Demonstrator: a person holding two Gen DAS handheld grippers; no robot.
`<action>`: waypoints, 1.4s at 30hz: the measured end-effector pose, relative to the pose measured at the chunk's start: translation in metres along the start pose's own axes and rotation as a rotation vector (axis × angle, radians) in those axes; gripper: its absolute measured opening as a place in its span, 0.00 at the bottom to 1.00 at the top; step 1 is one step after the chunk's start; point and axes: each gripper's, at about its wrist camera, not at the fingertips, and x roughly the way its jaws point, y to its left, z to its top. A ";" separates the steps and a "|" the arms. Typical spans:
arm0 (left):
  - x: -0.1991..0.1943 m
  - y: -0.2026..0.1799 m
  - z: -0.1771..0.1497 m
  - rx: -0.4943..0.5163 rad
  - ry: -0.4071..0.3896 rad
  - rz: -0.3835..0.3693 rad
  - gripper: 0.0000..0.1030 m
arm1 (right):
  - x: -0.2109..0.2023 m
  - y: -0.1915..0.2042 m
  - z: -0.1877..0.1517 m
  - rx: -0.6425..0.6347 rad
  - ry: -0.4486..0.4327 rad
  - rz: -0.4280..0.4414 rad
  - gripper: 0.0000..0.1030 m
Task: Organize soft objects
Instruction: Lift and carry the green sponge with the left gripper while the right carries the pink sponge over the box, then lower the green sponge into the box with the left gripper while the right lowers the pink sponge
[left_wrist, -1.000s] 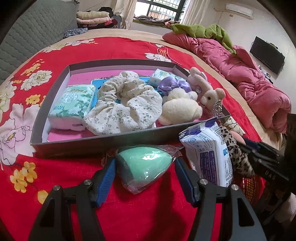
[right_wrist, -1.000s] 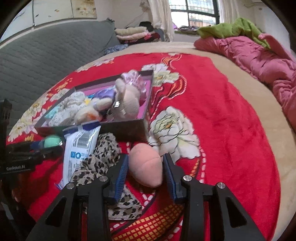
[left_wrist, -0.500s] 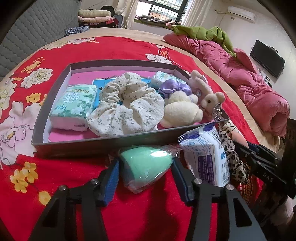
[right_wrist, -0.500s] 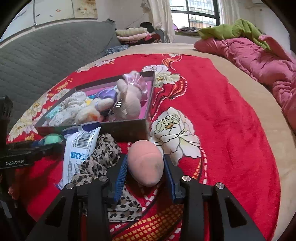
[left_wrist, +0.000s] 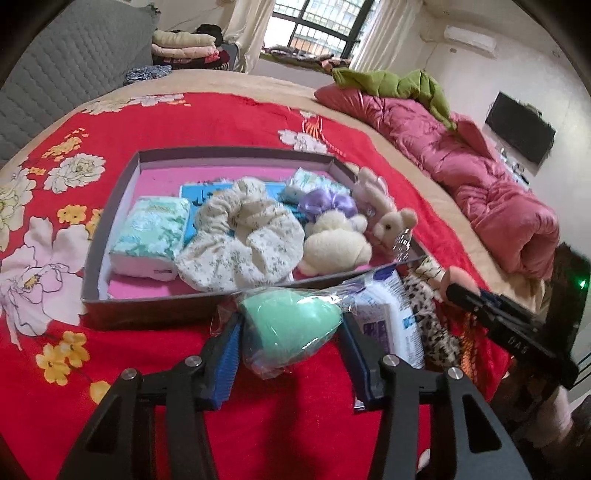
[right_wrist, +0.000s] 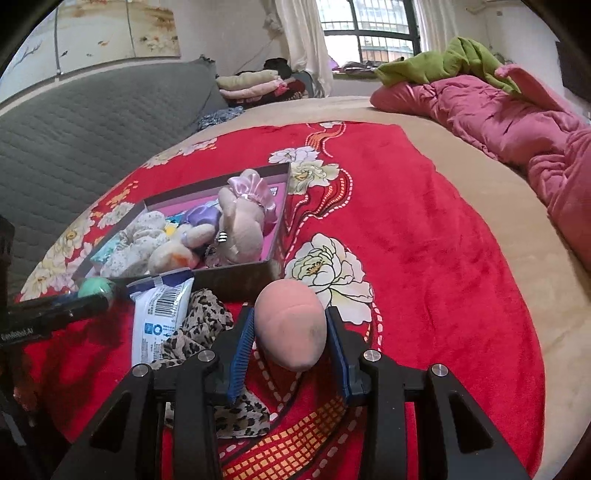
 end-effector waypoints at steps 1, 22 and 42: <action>-0.003 0.001 0.000 -0.003 -0.009 0.000 0.50 | -0.001 0.001 0.000 -0.002 -0.004 0.001 0.38; -0.046 0.047 0.032 -0.121 -0.185 0.049 0.50 | -0.031 0.058 0.031 -0.080 -0.114 0.050 0.38; -0.031 0.057 0.051 -0.130 -0.164 0.072 0.50 | 0.006 0.102 0.059 -0.160 -0.079 0.034 0.38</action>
